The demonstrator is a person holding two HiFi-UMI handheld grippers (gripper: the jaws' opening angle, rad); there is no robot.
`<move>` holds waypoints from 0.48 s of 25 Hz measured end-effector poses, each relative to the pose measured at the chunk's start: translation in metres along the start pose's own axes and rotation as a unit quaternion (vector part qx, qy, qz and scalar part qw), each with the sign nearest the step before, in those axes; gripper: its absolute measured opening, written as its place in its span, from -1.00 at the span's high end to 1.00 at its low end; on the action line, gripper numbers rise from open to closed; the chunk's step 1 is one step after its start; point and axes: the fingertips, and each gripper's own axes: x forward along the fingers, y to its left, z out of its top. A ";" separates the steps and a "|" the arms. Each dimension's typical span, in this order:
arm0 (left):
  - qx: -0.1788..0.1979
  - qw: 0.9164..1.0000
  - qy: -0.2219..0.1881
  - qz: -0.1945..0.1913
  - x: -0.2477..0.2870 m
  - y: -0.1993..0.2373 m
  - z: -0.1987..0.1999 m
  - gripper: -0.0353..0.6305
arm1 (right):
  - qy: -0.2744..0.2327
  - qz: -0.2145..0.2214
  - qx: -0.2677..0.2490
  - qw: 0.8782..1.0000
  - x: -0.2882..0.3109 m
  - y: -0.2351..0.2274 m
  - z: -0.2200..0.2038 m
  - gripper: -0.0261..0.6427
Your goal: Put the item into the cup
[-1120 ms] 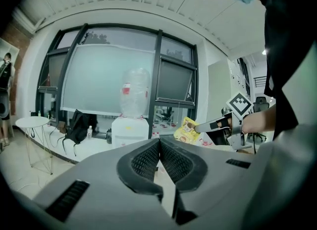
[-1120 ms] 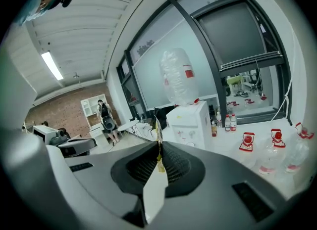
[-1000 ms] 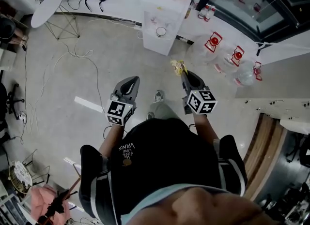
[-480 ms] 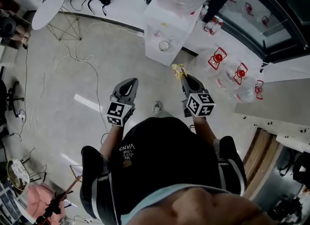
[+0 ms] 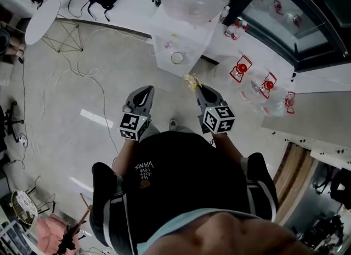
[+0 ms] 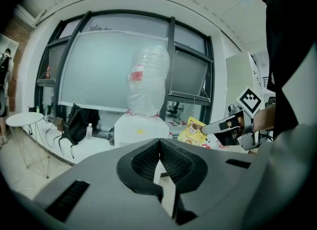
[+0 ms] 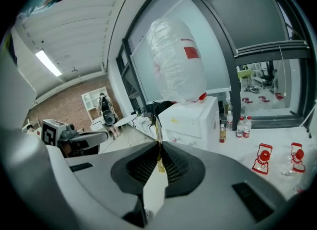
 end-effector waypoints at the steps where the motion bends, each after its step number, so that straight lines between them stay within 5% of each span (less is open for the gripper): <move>1: 0.001 1.000 0.002 -0.006 0.006 0.004 0.000 0.84 | 0.000 -0.004 0.003 1.000 0.005 -0.001 0.001 0.75; 12: 0.054 0.989 0.039 -0.133 0.058 0.081 0.004 0.83 | -0.026 -0.105 0.058 0.992 0.074 0.002 0.018 0.75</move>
